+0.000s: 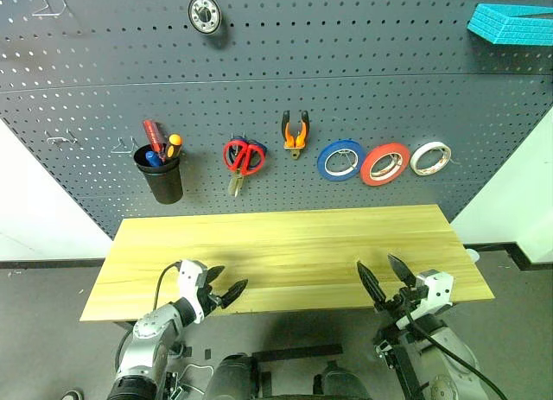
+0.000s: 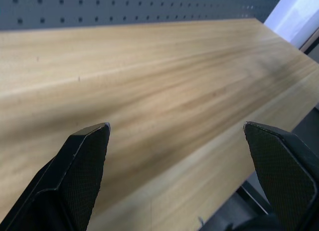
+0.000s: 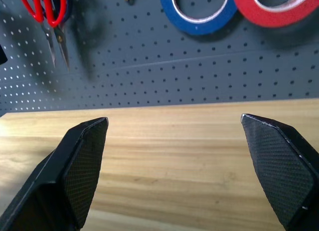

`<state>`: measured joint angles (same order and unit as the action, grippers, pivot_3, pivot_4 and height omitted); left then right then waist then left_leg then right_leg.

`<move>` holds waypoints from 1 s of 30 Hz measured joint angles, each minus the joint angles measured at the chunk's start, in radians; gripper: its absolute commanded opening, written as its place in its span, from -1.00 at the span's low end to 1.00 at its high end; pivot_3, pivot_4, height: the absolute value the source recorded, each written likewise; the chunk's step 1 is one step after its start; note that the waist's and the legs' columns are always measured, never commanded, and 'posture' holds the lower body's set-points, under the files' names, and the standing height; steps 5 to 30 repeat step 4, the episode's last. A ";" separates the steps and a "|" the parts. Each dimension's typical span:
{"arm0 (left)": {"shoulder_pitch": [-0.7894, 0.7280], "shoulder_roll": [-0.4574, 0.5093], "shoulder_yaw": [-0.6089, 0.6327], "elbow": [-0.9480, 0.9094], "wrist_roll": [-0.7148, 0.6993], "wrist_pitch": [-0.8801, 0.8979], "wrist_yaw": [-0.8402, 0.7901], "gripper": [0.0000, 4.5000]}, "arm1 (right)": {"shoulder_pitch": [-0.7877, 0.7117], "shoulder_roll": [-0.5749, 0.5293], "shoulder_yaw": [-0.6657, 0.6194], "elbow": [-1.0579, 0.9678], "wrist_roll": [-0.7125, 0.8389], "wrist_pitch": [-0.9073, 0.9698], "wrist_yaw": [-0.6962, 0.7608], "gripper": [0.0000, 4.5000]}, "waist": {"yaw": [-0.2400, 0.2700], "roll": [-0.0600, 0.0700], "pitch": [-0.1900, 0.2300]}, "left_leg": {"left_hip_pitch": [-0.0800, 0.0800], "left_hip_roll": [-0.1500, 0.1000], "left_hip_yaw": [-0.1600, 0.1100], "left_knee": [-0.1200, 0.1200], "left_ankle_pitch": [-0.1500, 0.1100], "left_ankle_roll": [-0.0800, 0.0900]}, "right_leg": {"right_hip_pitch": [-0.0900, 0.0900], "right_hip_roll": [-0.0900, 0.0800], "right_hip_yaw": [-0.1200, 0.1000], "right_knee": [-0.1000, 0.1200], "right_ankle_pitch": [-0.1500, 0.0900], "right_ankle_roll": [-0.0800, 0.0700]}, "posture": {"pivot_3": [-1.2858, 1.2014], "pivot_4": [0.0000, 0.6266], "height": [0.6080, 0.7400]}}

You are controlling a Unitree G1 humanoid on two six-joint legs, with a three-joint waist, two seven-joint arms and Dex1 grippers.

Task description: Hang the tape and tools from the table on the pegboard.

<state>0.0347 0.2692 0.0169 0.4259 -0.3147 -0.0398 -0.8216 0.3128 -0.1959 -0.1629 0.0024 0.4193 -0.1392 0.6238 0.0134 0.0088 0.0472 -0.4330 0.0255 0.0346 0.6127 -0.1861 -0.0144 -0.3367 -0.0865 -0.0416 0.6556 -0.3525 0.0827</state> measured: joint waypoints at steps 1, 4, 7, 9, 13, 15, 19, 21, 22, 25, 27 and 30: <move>0.000 -0.001 0.000 0.006 0.000 -0.002 -0.013 0.99 | -0.001 0.000 0.000 0.000 0.001 0.002 0.001 1.00 | 0.000 0.000 -0.001 | 0.000 0.000 0.000 0.000 0.000 0.000 | 0.000 0.000 0.000 0.000 0.000 0.000 | 0.07 -1.00 0.61; -0.003 -0.011 0.000 0.037 0.000 -0.023 -0.035 0.99 | -0.002 0.000 0.001 0.000 0.000 0.004 0.001 1.00 | 0.000 0.000 -0.005 | 0.001 0.000 0.000 0.000 0.000 0.000 | 0.001 -0.001 0.001 0.000 0.000 0.000 | 0.07 -1.00 0.61; -0.003 -0.011 0.000 0.037 0.000 -0.023 -0.035 0.99 | -0.002 0.000 0.001 0.000 0.000 0.004 0.001 1.00 | 0.000 0.000 -0.005 | 0.001 0.000 0.000 0.000 0.000 0.000 | 0.001 -0.001 0.001 0.000 0.000 0.000 | 0.07 -1.00 0.61; -0.003 -0.011 0.000 0.037 0.000 -0.023 -0.035 0.99 | -0.002 0.000 0.001 0.000 0.000 0.004 0.001 1.00 | 0.000 0.000 -0.005 | 0.001 0.000 0.000 0.000 0.000 0.000 | 0.001 -0.001 0.001 0.000 0.000 0.000 | 0.07 -1.00 0.61; -0.003 -0.011 0.000 0.037 0.000 -0.023 -0.035 0.99 | -0.002 0.000 0.001 0.000 0.000 0.004 0.001 1.00 | 0.000 0.000 -0.005 | 0.001 0.000 0.000 0.000 0.000 0.000 | 0.001 -0.001 0.001 0.000 0.000 0.000 | 0.07 -1.00 0.61; -0.003 -0.011 0.000 0.037 0.000 -0.023 -0.035 0.99 | -0.002 0.000 0.001 0.000 0.000 0.004 0.001 1.00 | 0.000 0.000 -0.005 | 0.001 0.000 0.000 0.000 0.000 0.000 | 0.001 -0.001 0.001 0.000 0.000 0.000 | 0.07 -1.00 0.61; -0.003 -0.011 0.000 0.037 0.000 -0.023 -0.035 0.99 | -0.002 0.000 0.001 0.000 0.000 0.004 0.001 1.00 | 0.000 0.000 -0.005 | 0.001 0.000 0.000 0.000 0.000 0.000 | 0.001 -0.001 0.001 0.000 0.000 0.000 | 0.07 -1.00 0.61; -0.003 -0.011 0.000 0.037 0.000 -0.023 -0.035 0.99 | -0.002 0.000 0.001 0.000 0.000 0.004 0.001 1.00 | 0.000 0.000 -0.005 | 0.001 0.000 0.000 0.000 0.000 0.000 | 0.001 -0.001 0.001 0.000 0.000 0.000 | 0.07 -1.00 0.61; -0.003 -0.011 0.000 0.037 0.000 -0.023 -0.035 0.99 | -0.002 0.000 0.001 0.000 0.000 0.004 0.001 1.00 | 0.000 0.000 -0.005 | 0.001 0.000 0.000 0.000 0.000 0.000 | 0.001 -0.001 0.001 0.000 0.000 0.000 | 0.07 -1.00 0.61; -0.003 -0.011 0.000 0.037 0.000 -0.023 -0.035 0.99 | -0.002 0.000 0.001 0.000 0.000 0.004 0.001 1.00 | 0.000 0.000 -0.005 | 0.001 0.000 0.000 0.000 0.000 0.000 | 0.001 -0.001 0.001 0.000 0.000 0.000 | 0.07 -1.00 0.61; -0.003 -0.011 0.000 0.037 0.000 -0.023 -0.035 0.99 | -0.002 0.000 0.001 0.000 0.000 0.004 0.001 1.00 | 0.000 0.000 -0.005 | 0.001 0.000 0.000 0.000 0.000 0.000 | 0.001 -0.001 0.001 0.000 0.000 0.000 | 0.07 -1.00 0.61; -0.003 -0.011 0.000 0.037 0.000 -0.023 -0.035 0.99 | -0.002 0.000 0.001 0.000 0.000 0.004 0.001 1.00 | 0.000 0.000 -0.005 | 0.001 0.000 0.000 0.000 0.000 0.000 | 0.001 -0.001 0.001 0.000 0.000 0.000 | 0.07 -1.00 0.61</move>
